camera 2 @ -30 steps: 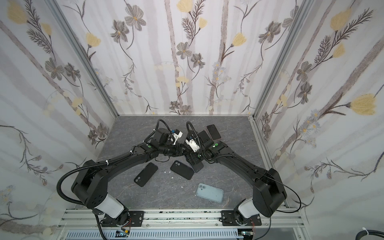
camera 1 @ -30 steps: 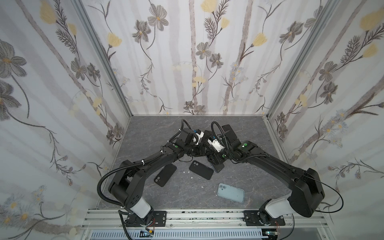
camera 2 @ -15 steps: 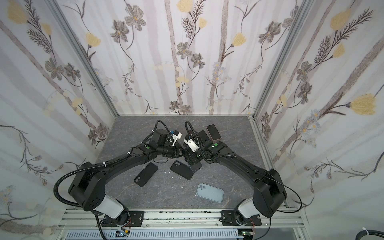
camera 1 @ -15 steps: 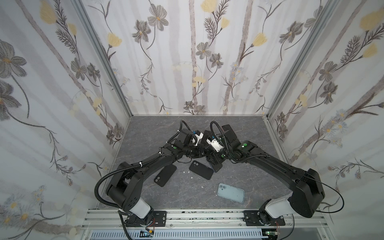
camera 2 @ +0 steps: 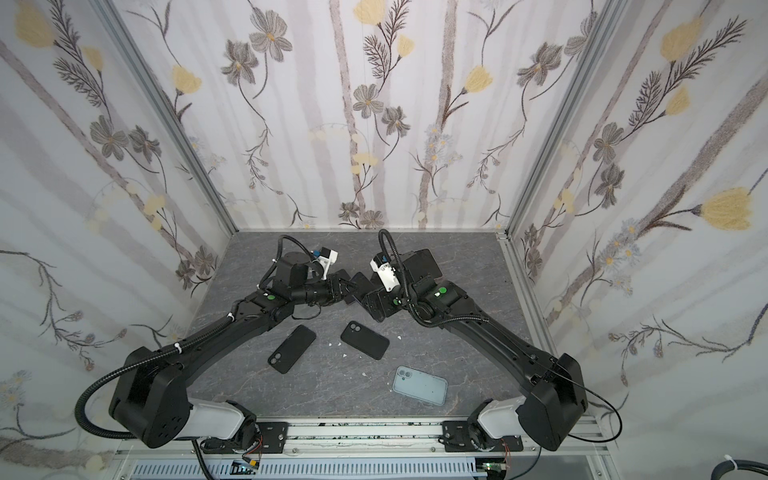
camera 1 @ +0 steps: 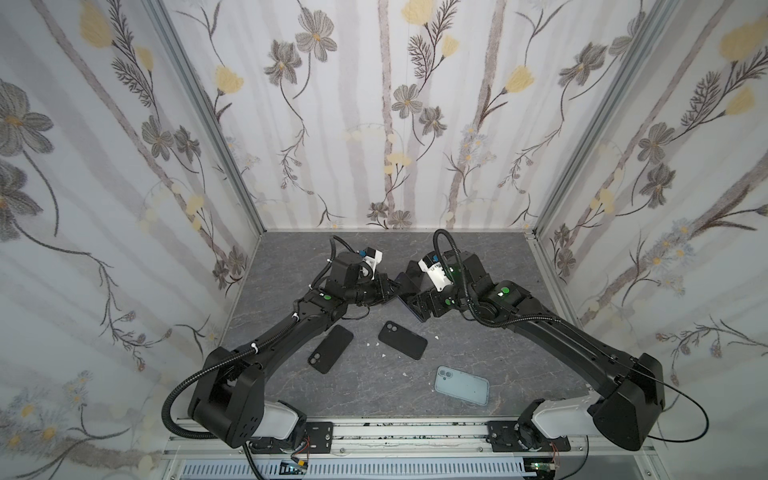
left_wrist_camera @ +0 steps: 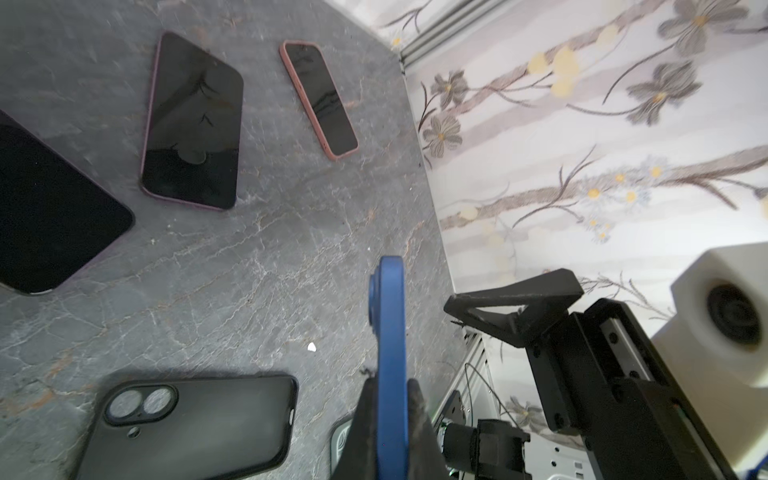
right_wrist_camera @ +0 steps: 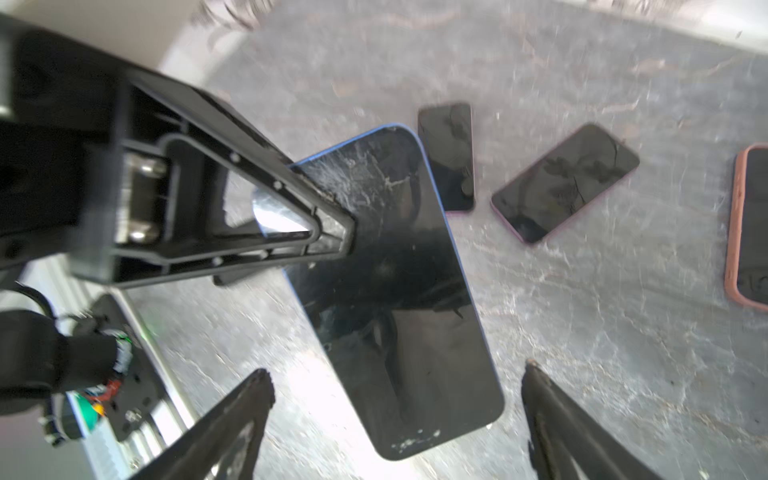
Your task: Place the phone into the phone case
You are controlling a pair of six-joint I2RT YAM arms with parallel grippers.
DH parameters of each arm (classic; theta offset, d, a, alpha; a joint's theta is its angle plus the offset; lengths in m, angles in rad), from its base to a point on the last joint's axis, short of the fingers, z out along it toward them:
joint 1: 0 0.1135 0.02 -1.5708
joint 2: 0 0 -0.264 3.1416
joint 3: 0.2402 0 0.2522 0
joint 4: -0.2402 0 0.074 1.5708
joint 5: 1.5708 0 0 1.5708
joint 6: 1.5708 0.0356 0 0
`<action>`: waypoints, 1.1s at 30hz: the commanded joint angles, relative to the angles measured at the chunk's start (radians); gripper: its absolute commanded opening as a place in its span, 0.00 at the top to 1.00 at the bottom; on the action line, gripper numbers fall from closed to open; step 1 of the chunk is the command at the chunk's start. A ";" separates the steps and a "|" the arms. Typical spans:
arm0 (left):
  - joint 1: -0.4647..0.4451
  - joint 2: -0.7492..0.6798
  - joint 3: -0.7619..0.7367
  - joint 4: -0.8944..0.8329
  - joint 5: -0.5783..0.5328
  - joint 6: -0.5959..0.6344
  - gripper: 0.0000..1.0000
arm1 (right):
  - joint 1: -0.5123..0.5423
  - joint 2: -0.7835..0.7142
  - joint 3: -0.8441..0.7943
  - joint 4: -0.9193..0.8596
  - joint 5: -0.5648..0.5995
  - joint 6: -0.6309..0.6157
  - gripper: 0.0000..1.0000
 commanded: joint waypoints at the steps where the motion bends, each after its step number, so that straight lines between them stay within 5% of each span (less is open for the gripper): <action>1: 0.042 -0.059 -0.009 0.142 -0.053 -0.074 1.00 | 0.000 -0.037 0.020 0.120 -0.018 0.109 0.08; 8: 0.106 -0.233 -0.021 0.249 -0.160 -0.133 1.00 | 0.001 -0.133 -0.034 0.280 0.008 0.316 0.13; 15: 0.108 -0.374 -0.074 0.443 -0.204 -0.229 1.00 | 0.002 -0.219 -0.156 0.524 -0.139 0.453 0.18; 26: 0.108 -0.424 -0.197 0.847 -0.068 -0.430 1.00 | 0.003 -0.285 -0.198 0.669 -0.235 0.510 0.21; 33: 0.107 -0.432 -0.210 0.932 -0.022 -0.468 1.00 | 0.004 -0.275 -0.189 0.726 -0.294 0.520 0.21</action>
